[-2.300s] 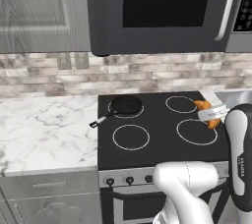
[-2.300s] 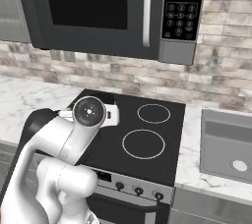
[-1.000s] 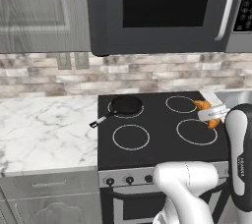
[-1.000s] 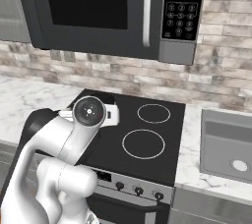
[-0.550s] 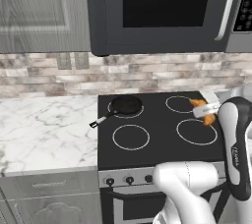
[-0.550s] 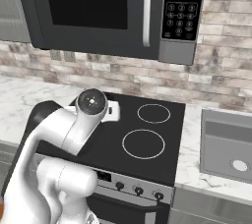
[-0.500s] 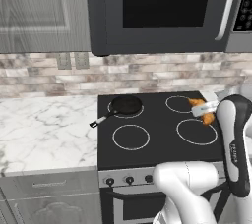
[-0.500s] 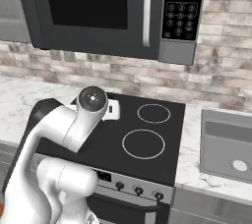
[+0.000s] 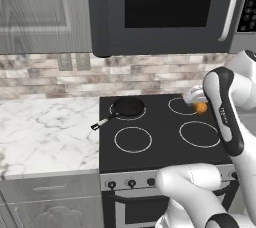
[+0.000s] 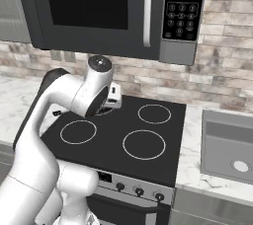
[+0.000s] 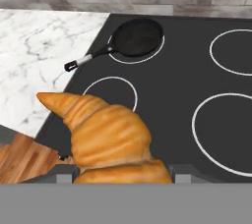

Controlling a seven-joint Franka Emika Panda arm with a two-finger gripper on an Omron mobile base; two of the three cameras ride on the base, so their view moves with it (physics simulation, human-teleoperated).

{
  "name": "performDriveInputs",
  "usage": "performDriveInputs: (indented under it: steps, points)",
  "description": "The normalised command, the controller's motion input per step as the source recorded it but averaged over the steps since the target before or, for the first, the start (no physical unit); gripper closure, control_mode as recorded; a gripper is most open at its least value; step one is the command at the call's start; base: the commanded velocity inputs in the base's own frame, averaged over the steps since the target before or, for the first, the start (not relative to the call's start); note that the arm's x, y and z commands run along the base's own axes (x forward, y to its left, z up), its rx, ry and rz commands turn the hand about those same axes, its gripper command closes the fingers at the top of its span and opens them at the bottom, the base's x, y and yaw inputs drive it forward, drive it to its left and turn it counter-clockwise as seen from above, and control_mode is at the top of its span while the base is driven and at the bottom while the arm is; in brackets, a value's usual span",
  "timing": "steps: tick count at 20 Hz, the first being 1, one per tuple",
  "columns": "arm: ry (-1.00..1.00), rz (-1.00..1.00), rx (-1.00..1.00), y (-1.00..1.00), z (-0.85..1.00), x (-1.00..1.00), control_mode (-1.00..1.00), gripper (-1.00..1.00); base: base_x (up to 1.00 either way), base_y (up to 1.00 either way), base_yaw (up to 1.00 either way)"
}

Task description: Pick the croissant and place it on the pan. Then turn on the stove to warm the croissant.

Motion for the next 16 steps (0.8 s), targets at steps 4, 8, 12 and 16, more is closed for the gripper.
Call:
performDriveInputs:
  steps: [4, 8, 12, 16]
  points:
    - [0.01, 0.00, 0.00, 0.16, 0.00, 0.02, -1.00, 1.00, 0.00, 0.00, 0.00]
    - [0.00, 0.00, 0.00, 0.23, -0.01, 0.00, -1.00, 1.00, 0.00, 0.00, 0.00]
    - [0.00, 0.00, 0.00, 0.28, -0.07, 0.00, -1.00, 1.00, 0.00, 0.00, 0.00]
    - [-0.05, 0.00, 0.00, 0.22, -0.19, 0.00, -1.00, 1.00, 0.00, 0.00, 0.00]
